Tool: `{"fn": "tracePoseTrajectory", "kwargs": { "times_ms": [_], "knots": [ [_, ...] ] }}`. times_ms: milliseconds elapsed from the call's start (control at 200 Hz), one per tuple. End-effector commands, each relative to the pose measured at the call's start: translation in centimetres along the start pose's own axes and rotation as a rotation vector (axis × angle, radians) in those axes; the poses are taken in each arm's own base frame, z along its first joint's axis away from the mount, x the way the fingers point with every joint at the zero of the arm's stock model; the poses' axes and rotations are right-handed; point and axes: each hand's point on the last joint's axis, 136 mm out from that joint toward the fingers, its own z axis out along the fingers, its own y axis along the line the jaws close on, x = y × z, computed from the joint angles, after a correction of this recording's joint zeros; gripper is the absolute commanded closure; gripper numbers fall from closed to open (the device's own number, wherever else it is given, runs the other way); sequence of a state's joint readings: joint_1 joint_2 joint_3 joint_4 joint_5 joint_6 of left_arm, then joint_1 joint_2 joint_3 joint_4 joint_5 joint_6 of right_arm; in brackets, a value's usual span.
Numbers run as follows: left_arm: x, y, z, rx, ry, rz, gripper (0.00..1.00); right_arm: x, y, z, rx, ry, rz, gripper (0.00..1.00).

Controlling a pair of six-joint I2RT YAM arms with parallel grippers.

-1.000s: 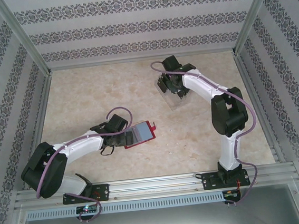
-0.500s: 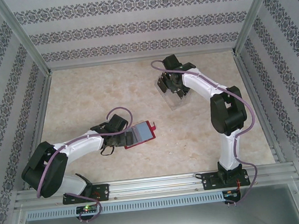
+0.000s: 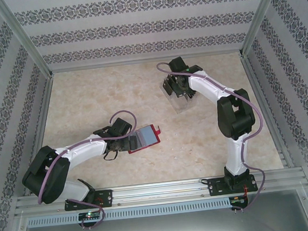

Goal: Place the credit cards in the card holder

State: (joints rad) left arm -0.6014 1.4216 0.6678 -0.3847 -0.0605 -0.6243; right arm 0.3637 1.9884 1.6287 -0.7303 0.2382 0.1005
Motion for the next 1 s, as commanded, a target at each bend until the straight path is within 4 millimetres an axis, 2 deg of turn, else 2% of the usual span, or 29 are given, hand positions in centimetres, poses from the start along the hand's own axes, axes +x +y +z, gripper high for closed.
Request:
{"fn": "tracePoseTrajectory", "kwargs": {
  "times_ms": [0, 120, 300, 480, 600, 685, 829, 994],
  "knots": [
    [0.7, 0.5, 0.2, -0.032, 0.022, 0.035, 0.00, -0.4, -0.6, -2.3, -0.015, -0.030, 0.014, 0.94],
    [0.6, 0.5, 0.2, -0.034, 0.023, 0.041, 0.00, -1.1, -0.6, -3.7, -0.036, -0.059, 0.020, 1.00],
    [0.9, 0.7, 0.2, -0.042, 0.032, 0.043, 0.00, -2.3, -0.2, -7.0, -0.100, -0.131, 0.050, 1.00],
    [1.2, 1.2, 0.1, -0.059, 0.040, 0.045, 0.00, -2.6, 2.0, -11.3, -0.237, -0.212, 0.089, 1.00],
    [1.4, 1.5, 0.0, -0.070, 0.043, 0.047, 0.00, -1.6, 5.3, -13.1, -0.439, -0.244, 0.154, 1.00],
    [1.5, 1.7, -0.2, -0.079, 0.044, 0.049, 0.00, -0.3, 8.5, -13.6, -0.620, -0.239, 0.205, 1.00],
    [1.7, 2.0, -0.4, -0.086, 0.047, 0.055, 0.00, 2.5, 13.8, -13.1, -0.843, -0.192, 0.252, 1.00],
    [1.6, 2.0, -0.6, -0.088, 0.045, 0.058, 0.00, 5.7, 19.2, -10.9, -0.868, -0.104, 0.195, 1.00]
  ]
}}
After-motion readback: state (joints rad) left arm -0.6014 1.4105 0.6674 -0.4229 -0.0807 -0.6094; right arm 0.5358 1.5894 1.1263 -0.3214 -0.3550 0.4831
